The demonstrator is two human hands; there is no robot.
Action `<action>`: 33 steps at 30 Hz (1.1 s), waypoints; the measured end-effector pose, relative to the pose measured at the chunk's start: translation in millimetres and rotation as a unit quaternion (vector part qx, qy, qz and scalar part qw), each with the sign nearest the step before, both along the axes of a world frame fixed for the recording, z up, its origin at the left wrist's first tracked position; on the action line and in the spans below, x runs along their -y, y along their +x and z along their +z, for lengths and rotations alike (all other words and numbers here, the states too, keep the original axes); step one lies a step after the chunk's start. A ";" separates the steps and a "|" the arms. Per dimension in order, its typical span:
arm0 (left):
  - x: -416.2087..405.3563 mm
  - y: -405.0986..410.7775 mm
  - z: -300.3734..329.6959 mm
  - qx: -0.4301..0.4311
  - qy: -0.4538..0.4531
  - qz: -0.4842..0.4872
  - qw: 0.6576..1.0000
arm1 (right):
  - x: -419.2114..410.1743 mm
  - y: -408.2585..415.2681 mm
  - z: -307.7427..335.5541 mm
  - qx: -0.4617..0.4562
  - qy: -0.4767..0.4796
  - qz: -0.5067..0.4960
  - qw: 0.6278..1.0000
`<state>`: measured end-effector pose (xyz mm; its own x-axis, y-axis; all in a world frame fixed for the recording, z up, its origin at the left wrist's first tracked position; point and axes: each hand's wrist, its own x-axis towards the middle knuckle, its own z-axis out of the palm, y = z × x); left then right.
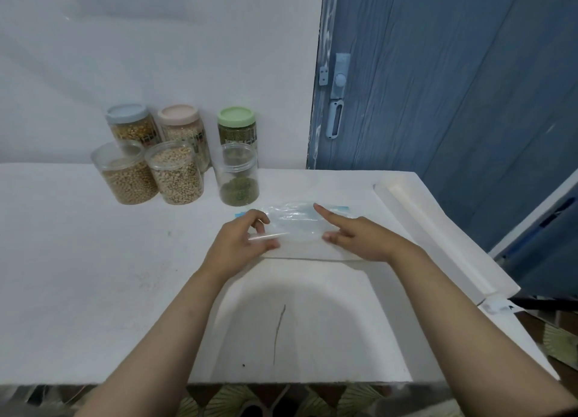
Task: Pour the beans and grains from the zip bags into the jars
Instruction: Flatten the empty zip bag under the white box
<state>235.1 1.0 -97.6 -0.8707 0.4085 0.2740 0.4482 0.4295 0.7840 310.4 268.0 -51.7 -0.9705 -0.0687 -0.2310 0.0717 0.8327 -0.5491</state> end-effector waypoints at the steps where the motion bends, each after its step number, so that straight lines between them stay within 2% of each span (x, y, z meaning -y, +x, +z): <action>1: 0.2 -2.0 2.0 0.026 0.031 0.005 0.999 | -1.1 0.8 3.0 -0.010 -0.010 -0.009 1.000; 4: 1.3 -11.5 5.3 0.089 0.075 0.023 0.993 | -4.5 4.5 11.4 -0.030 0.003 -0.017 0.999; 9: -1.4 -30.1 0.0 0.080 0.024 0.055 0.995 | -16.5 -2.3 4.8 -0.046 0.022 -0.045 0.998; 11: -5.1 -36.1 -2.6 0.005 -0.065 0.068 0.996 | -18.9 -11.6 0.9 -0.038 0.013 -0.049 0.998; 14: -16.2 -43.3 -4.8 -0.138 -0.235 0.068 0.960 | -18.1 -26.4 -0.3 -0.018 -0.015 -0.046 0.999; 16: -29.4 -46.2 -4.7 -0.159 -0.284 0.043 0.945 | -21.2 -35.3 -2.2 -0.001 -0.033 -0.046 0.998; 18: -43.7 -49.4 -7.4 -0.142 -0.317 0.016 0.938 | -27.4 -43.2 -4.8 0.013 -0.051 -0.054 0.997; 23: -53.6 -62.3 -23.7 -0.060 -0.343 0.013 0.937 | -27.7 -57.8 -6.8 -0.006 -0.054 -0.069 0.996; 27: -54.6 -63.8 -33.0 -0.094 -0.340 0.051 0.934 | -25.7 -64.9 -16.6 -0.037 -0.013 -0.052 0.998; 33: -54.9 -64.3 -40.9 -0.114 -0.306 0.075 0.942 | -25.2 -63.9 -31.8 -0.068 -0.046 -0.086 0.993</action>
